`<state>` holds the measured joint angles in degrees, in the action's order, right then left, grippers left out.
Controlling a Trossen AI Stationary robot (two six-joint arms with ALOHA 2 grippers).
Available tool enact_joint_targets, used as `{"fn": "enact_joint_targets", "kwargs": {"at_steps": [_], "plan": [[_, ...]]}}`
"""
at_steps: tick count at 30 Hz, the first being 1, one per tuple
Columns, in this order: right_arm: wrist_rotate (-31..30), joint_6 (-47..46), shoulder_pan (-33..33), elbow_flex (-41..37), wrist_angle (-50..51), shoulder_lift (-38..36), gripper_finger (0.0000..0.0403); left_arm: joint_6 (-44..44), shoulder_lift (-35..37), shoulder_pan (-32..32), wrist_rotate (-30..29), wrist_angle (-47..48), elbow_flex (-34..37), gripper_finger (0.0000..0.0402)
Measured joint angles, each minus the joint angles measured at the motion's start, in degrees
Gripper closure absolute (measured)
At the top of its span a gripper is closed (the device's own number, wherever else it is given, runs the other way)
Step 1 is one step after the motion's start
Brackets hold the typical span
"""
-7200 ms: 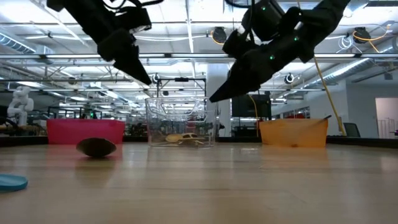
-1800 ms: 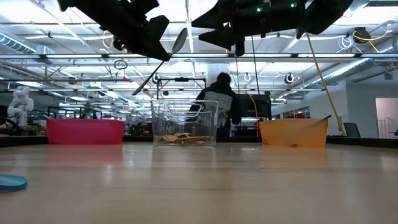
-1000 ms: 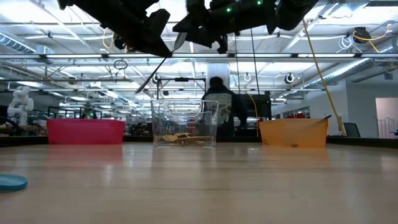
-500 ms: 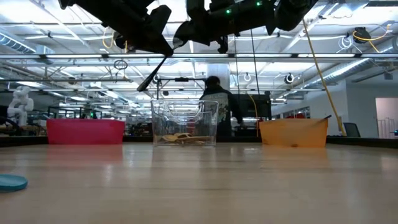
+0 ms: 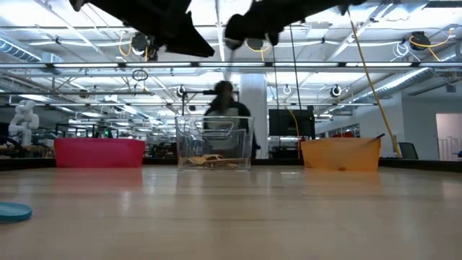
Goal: Sort silverware by color (type)
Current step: Put the black spoon into the orange bin
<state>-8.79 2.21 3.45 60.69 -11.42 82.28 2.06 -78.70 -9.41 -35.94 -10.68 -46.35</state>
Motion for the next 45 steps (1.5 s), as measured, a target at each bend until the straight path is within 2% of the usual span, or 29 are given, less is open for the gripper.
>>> {"fn": "enact_joint_targets", "kwargs": {"at_steps": [3,5,8,11,16,25,35,45], "plan": [[2.35,5.08,0.17,0.0,10.85,-5.2,0.0397,4.28,0.0,0.41,8.15,-0.55,0.0,0.0278],[4.21,8.89,0.24,0.0,18.25,-8.36,0.0397,7.66,0.0,1.43,16.47,-1.73,0.0,0.0278],[6.4,10.14,0.2,0.0,26.82,-12.22,0.0397,10.53,0.0,4.66,31.92,-4.76,0.0,0.0278],[7.6,9.26,0.24,0.0,34.27,-15.11,0.0397,9.89,-0.75,8.38,40.69,-9.18,-0.02,0.0277],[7.5,9.02,0.21,-0.04,40.41,-17.42,0.0397,8.12,-4.72,12.82,46.55,-15.97,-0.08,0.0277],[7.43,12.4,0.21,-0.04,32.34,-17.88,0.0397,0.44,-14.52,18.48,54.57,-30.52,-0.02,0.0277],[6.53,20.41,0.34,-0.04,22.8,-13.71,0.0397,-4.79,-18.74,20.38,55.19,-34.98,0.0,0.0277],[5.86,21.21,0.34,-0.04,16.24,-12.7,0.0397,-6.56,-18.69,19.96,55.47,-36.06,-0.02,0.0268]]}}
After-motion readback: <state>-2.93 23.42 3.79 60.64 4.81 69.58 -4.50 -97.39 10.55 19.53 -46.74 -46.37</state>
